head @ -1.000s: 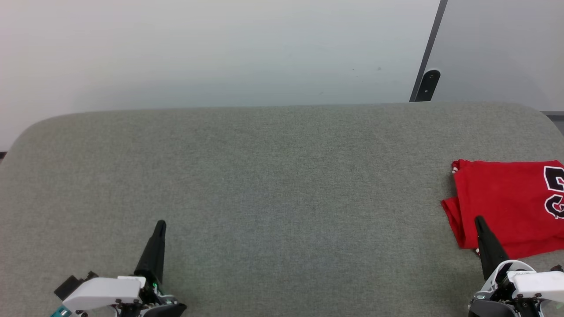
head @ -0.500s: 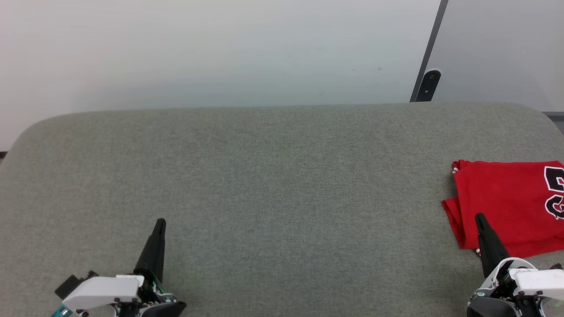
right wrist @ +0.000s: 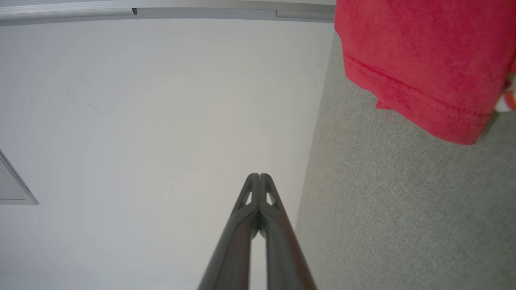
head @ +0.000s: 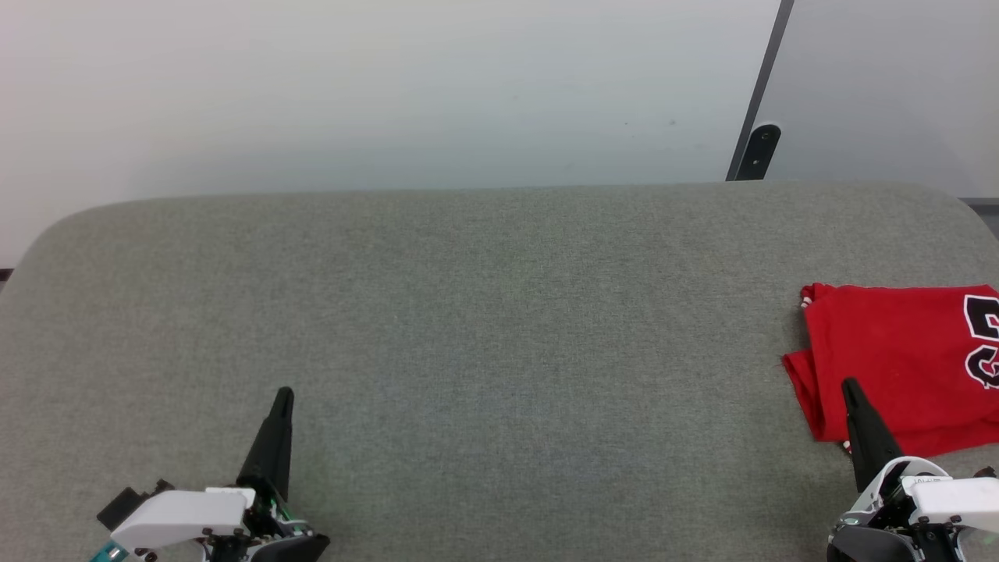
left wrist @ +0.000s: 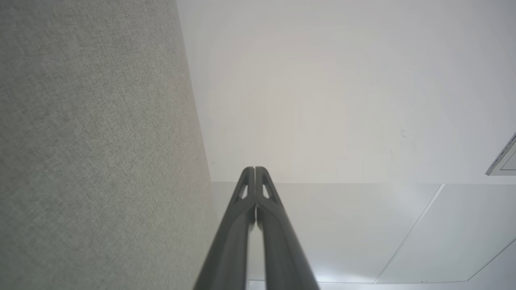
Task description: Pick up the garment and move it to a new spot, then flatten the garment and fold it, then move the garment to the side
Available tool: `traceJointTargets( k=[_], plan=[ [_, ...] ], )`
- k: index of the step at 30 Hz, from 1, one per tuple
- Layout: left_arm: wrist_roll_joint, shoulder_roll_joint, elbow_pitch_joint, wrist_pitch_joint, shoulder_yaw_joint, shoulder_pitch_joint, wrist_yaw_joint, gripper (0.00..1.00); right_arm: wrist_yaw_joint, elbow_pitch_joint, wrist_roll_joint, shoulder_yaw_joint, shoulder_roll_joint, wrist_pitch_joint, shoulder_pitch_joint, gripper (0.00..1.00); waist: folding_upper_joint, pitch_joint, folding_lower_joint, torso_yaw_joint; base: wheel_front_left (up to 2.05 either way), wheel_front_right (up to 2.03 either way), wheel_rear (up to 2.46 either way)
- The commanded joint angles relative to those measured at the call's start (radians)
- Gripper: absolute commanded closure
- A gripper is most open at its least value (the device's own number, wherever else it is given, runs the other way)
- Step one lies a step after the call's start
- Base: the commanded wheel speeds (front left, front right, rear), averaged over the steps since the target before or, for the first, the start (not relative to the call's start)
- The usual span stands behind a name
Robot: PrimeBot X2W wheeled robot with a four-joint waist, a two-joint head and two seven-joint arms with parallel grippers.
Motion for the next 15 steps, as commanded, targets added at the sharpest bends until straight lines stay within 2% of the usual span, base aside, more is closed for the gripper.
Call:
traceJointTargets(
  k=[1, 15],
  plan=[
    [-0.003, -0.001, 0.001, 0.002, 0.003, -0.011, -0.006, 1.00, -0.001, 0.000, 0.004, 0.000, 0.003, -0.001, -0.003, 1.00, 0.0000, 0.000, 0.0000, 0.000, 0.00, 0.00, 0.00],
    [-0.003, -0.001, 0.001, 0.002, 0.003, -0.011, -0.006, 1.00, -0.001, 0.000, 0.004, 0.000, 0.003, -0.001, -0.003, 1.00, 0.0000, 0.000, 0.0000, 0.000, 0.00, 0.00, 0.00]
  ],
)
